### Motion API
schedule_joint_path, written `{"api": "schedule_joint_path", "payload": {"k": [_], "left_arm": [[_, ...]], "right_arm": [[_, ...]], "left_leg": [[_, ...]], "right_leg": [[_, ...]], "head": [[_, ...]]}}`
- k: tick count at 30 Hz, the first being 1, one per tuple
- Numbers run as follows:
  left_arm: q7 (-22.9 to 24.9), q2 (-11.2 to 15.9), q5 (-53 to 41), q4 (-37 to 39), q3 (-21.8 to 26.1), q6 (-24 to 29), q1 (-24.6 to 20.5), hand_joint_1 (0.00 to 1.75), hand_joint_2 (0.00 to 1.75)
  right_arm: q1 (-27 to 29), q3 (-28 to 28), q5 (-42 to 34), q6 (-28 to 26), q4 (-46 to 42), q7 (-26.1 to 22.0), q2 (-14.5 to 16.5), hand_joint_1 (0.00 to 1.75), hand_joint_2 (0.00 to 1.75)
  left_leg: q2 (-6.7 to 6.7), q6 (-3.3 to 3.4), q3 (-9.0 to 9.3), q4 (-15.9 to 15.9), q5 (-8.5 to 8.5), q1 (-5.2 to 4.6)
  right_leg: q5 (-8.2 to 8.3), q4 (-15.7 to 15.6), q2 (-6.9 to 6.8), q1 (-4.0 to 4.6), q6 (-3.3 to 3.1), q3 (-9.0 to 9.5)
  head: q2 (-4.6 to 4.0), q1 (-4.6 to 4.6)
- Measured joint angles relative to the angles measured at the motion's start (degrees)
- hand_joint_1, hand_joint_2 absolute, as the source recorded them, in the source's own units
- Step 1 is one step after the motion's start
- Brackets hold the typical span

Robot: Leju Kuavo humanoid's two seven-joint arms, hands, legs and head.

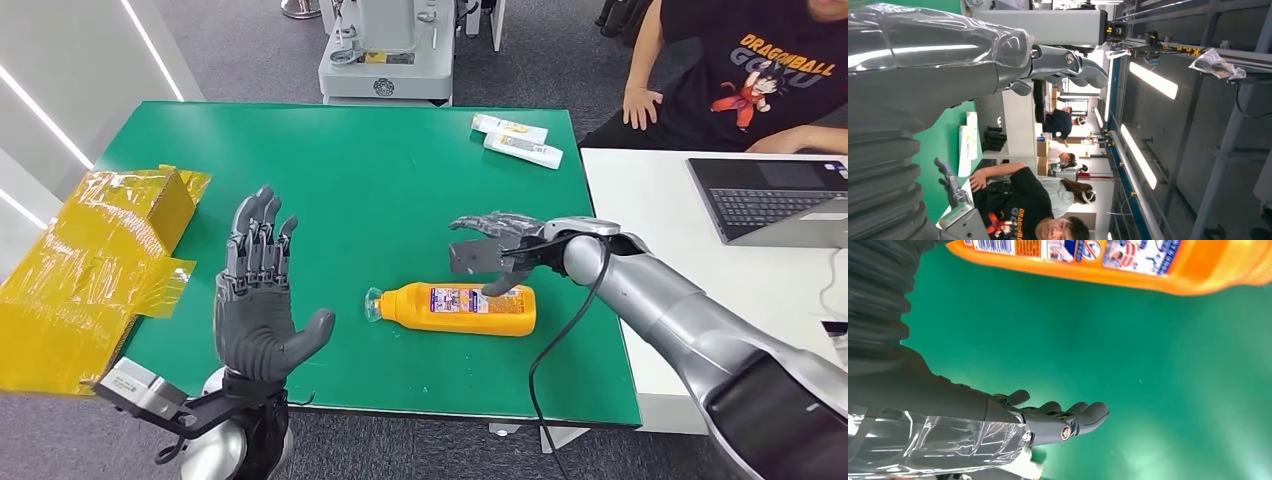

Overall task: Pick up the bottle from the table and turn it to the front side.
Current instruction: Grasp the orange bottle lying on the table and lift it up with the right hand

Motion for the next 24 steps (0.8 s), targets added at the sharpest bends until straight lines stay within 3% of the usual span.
{"api": "schedule_joint_path", "payload": {"k": [24], "left_arm": [[-0.8, 0.0, 1.1, 2.9, -1.3, 0.2, -1.2, 0.0, 1.75]], "right_arm": [[7.4, 1.4, -0.6, -2.4, 4.2, -1.6, -0.5, 0.0, 1.75]], "left_leg": [[0.03, 0.06, 0.01, 0.0, -0.04, 0.0]], "right_leg": [[-0.01, 0.0, 0.03, 0.0, 0.0, -0.02]], "head": [[0.0, 0.0]]}}
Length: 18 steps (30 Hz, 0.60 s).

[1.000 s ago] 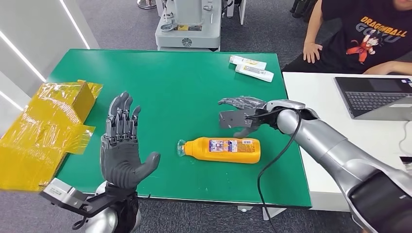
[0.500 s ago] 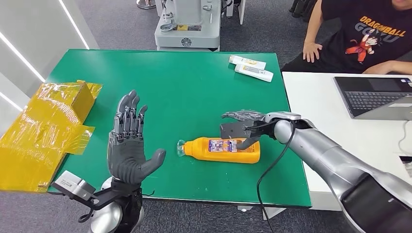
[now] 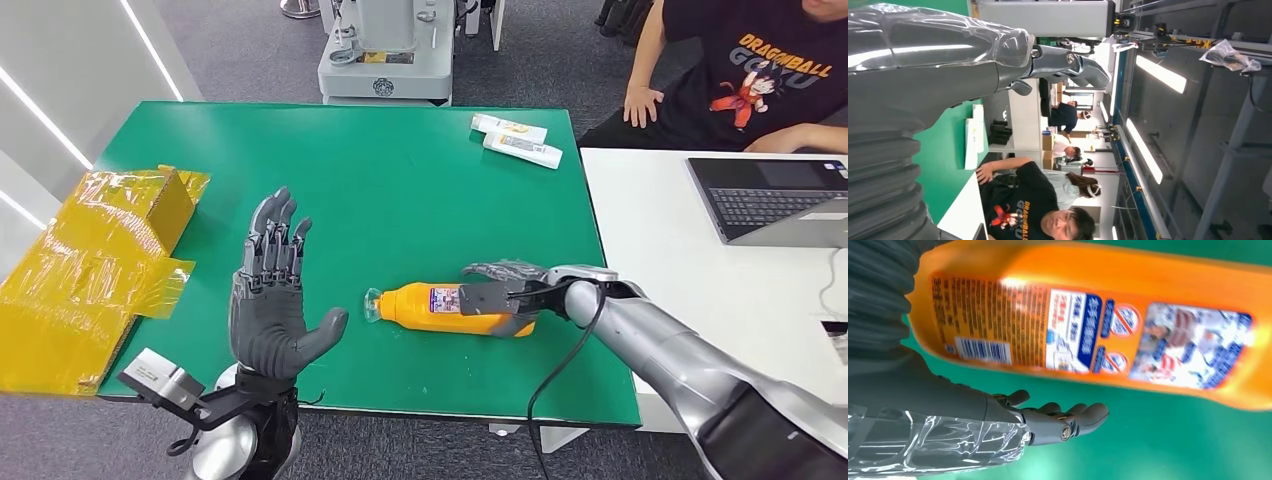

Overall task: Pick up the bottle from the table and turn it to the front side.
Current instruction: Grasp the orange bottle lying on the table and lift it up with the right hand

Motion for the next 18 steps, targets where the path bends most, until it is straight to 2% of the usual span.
{"api": "schedule_joint_path", "payload": {"k": [15, 16, 18], "left_arm": [[0.8, -0.3, -0.7, 0.0, -0.2, -1.3, 0.1, 0.0, 1.75], [0.8, -0.4, -0.7, 0.0, -0.2, -1.4, 0.1, 0.0, 1.75], [0.8, -0.5, -0.7, 0.0, -0.2, -1.4, 0.1, 0.0, 1.75]], "right_arm": [[4.3, -1.1, 2.3, -1.9, -2.4, 0.9, -4.4, 0.0, 1.75], [4.5, -1.2, 2.3, -2.0, -2.6, 0.9, -4.7, 0.15, 1.75], [4.8, -1.5, 2.4, -2.1, -3.0, 0.9, -5.0, 0.86, 1.75]], "left_leg": [[0.0, 0.01, 0.02, 0.0, -0.01, 0.0], [0.0, 0.01, 0.02, 0.0, -0.01, 0.0], [0.0, 0.01, 0.02, 0.0, -0.01, 0.0]], "right_leg": [[0.0, 0.0, 0.0, 0.0, 0.01, 0.03], [0.0, 0.0, 0.0, 0.0, 0.01, 0.03], [0.0, 0.0, 0.0, 0.0, 0.0, 0.03]], "head": [[0.0, 0.01], [0.0, 0.01], [0.0, 0.01]]}}
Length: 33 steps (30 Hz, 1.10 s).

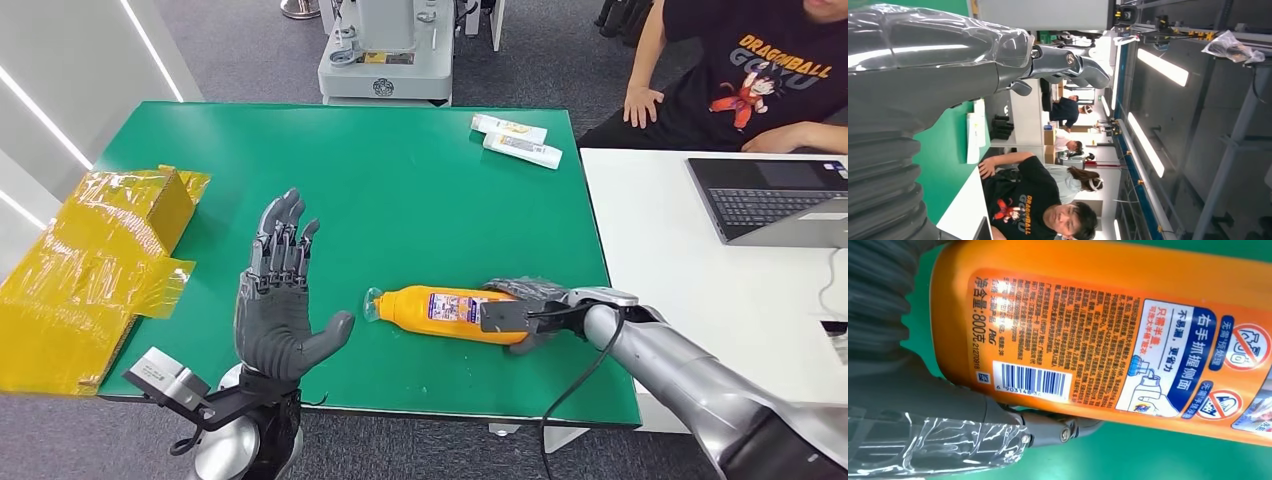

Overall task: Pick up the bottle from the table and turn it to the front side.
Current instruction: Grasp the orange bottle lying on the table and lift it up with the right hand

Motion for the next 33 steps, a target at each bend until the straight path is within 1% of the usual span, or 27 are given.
{"api": "schedule_joint_path", "payload": {"k": [1, 2, 3, 4, 11, 15, 22, 26, 29, 33], "left_arm": [[0.0, 0.0, 0.0, 0.0, 0.0, 0.0, 0.0, 0.0, 1.75], [0.0, 0.0, 0.0, 0.0, 0.0, 0.0, 0.0, 0.0, 1.75], [0.0, 0.0, 0.0, 0.0, 0.0, -0.1, 0.0, 0.0, 1.75], [0.1, 0.0, 0.0, 0.0, 0.0, -0.1, 0.0, 0.0, 1.75], [0.2, -0.2, -0.2, 0.4, 0.0, -0.5, 0.1, 0.0, 1.75], [0.2, -0.2, -0.3, 0.5, 0.0, -0.5, 0.2, 0.0, 1.75], [0.2, -0.2, -0.3, 0.5, 0.0, -0.5, 0.3, 0.0, 1.75], [0.0, -0.3, -0.6, 0.5, 0.0, -0.2, 1.0, 0.0, 1.75], [0.0, -0.4, -0.8, 0.5, 0.0, 0.1, 1.3, 0.0, 1.75], [-0.1, -0.5, -1.0, 0.5, 0.0, 0.2, 1.7, 0.0, 1.75]], "right_arm": [[0.1, -0.1, 0.0, 0.0, -0.1, 0.0, -0.1, 1.27, 1.75], [0.2, -0.2, 0.0, -0.1, -0.3, 0.0, -0.3, 1.53, 1.75], [0.3, -0.4, 0.0, -0.2, -0.5, 0.0, -0.4, 1.61, 1.75], [0.5, -0.6, 0.0, -0.4, -0.8, 0.0, -0.7, 1.65, 1.75], [2.2, -2.2, 0.5, -1.2, -3.1, 0.1, -2.1, 1.67, 1.75], [2.6, -2.8, 0.8, -1.0, -3.3, -0.1, -2.2, 1.67, 1.75], [2.9, -3.3, 1.3, -1.4, -3.4, -0.3, -2.2, 1.75, 1.75], [3.9, -4.0, 3.5, -6.7, -3.8, -2.4, -2.1, 1.75, 1.75], [5.1, -5.0, 4.5, -10.4, -4.3, -3.0, -2.0, 1.75, 1.75], [7.4, -7.6, 5.3, -17.1, -6.2, -3.6, -2.0, 1.75, 1.75]], "left_leg": [[0.0, 0.0, 0.0, 0.0, 0.0, 0.0], [0.0, 0.0, 0.01, 0.0, 0.0, 0.0], [0.01, 0.0, 0.02, 0.0, 0.0, 0.0], [0.02, -0.01, 0.03, 0.0, -0.01, 0.01], [0.02, -0.01, 0.04, 0.0, -0.02, 0.0], [0.03, -0.01, 0.05, 0.0, -0.02, 0.0], [0.02, -0.01, 0.03, 0.0, -0.03, 0.0], [0.01, -0.01, 0.0, 0.0, -0.03, 0.0], [0.0, -0.01, -0.02, 0.0, -0.03, 0.0], [-0.01, -0.01, -0.03, 0.0, -0.03, 0.0]], "right_leg": [[0.0, 0.0, 0.0, 0.0, 0.0, 0.0], [0.0, 0.0, 0.0, 0.0, 0.0, 0.0], [0.0, 0.0, 0.01, 0.0, 0.0, 0.0], [0.0, 0.0, 0.02, 0.0, 0.0, 0.0], [0.0, 0.0, 0.01, 0.0, 0.0, 0.04], [0.01, 0.0, 0.03, 0.0, 0.0, 0.04], [0.0, 0.0, 0.02, 0.0, 0.01, 0.03], [-0.01, 0.0, 0.01, 0.0, 0.02, 0.03], [-0.02, 0.0, 0.0, 0.0, 0.03, 0.03], [-0.03, 0.0, -0.01, 0.0, 0.04, 0.01]], "head": [[0.0, 0.0], [0.0, -0.01], [0.0, -0.01], [0.0, -0.01], [0.0, 0.0], [0.0, 0.0], [0.0, -0.01], [0.0, 0.0], [0.0, 0.0], [0.0, -0.01]]}}
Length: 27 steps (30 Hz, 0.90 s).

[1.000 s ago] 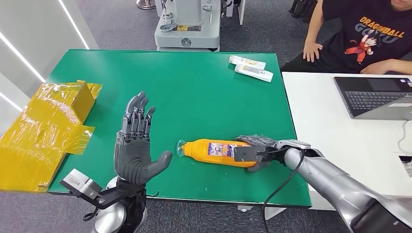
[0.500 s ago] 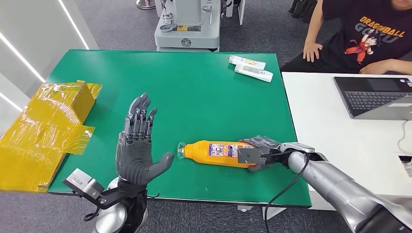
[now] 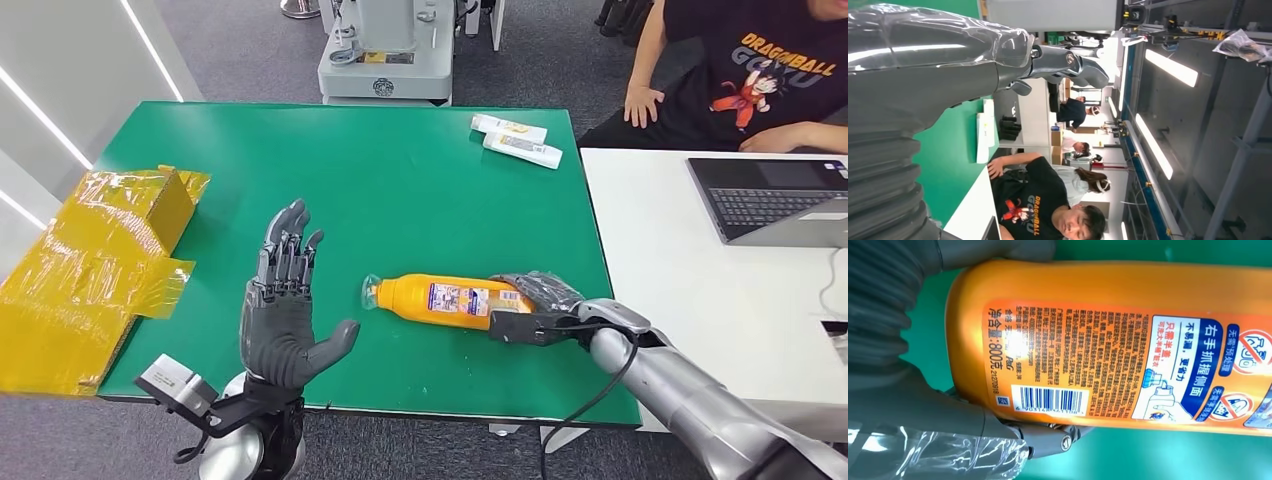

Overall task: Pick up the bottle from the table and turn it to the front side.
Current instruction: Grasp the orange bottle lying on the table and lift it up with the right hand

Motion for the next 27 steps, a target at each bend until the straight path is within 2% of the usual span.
{"api": "schedule_joint_path", "payload": {"k": [3, 12, 19, 24, 27], "left_arm": [[-0.2, 0.0, -0.1, 0.0, 0.0, 0.2, 0.0, 0.0, 1.75], [-1.0, 0.0, 0.0, 0.8, 0.0, 0.6, -0.4, 0.0, 1.75], [0.2, 0.1, -2.4, 1.6, 0.0, 1.3, -2.6, 0.0, 1.75], [1.1, 0.3, -4.0, 3.1, 0.8, 4.9, -4.8, 0.0, 1.75], [1.4, 0.7, -4.1, 3.9, 2.3, 6.9, -6.4, 0.0, 1.75]], "right_arm": [[2.3, -3.3, 0.7, -4.4, -2.8, 0.3, -0.2, 1.75, 1.75], [10.9, -14.0, 1.7, -12.8, -13.3, 0.1, -1.7, 1.75, 1.75], [18.3, -21.6, 3.4, -20.4, -21.7, -0.9, -2.2, 1.75, 1.75], [20.9, -24.6, 3.4, -26.8, -25.4, -1.8, -1.1, 1.75, 1.75], [21.2, -25.5, 2.3, -28.8, -26.8, -2.5, 0.2, 1.75, 1.75]], "left_leg": [[0.0, 0.02, 0.0, 0.0, -0.02, 0.0], [0.0, 0.06, -0.01, 0.0, -0.08, 0.0], [0.01, 0.09, -0.06, 0.0, -0.11, -0.01], [0.01, 0.1, -0.07, 0.0, -0.11, 0.0], [0.03, 0.09, -0.06, 0.0, -0.1, 0.0]], "right_leg": [[-0.02, 0.0, 0.0, 0.0, 0.02, -0.01], [-0.03, 0.0, 0.0, 0.0, 0.03, -0.02], [-0.05, 0.0, -0.01, 0.0, 0.05, -0.02], [-0.05, 0.0, -0.01, 0.0, 0.05, -0.02], [-0.05, 0.0, 0.01, 0.0, 0.04, -0.03]], "head": [[0.0, 0.0], [0.0, 0.0], [0.0, 0.0], [0.0, 0.0], [0.0, 0.01]]}}
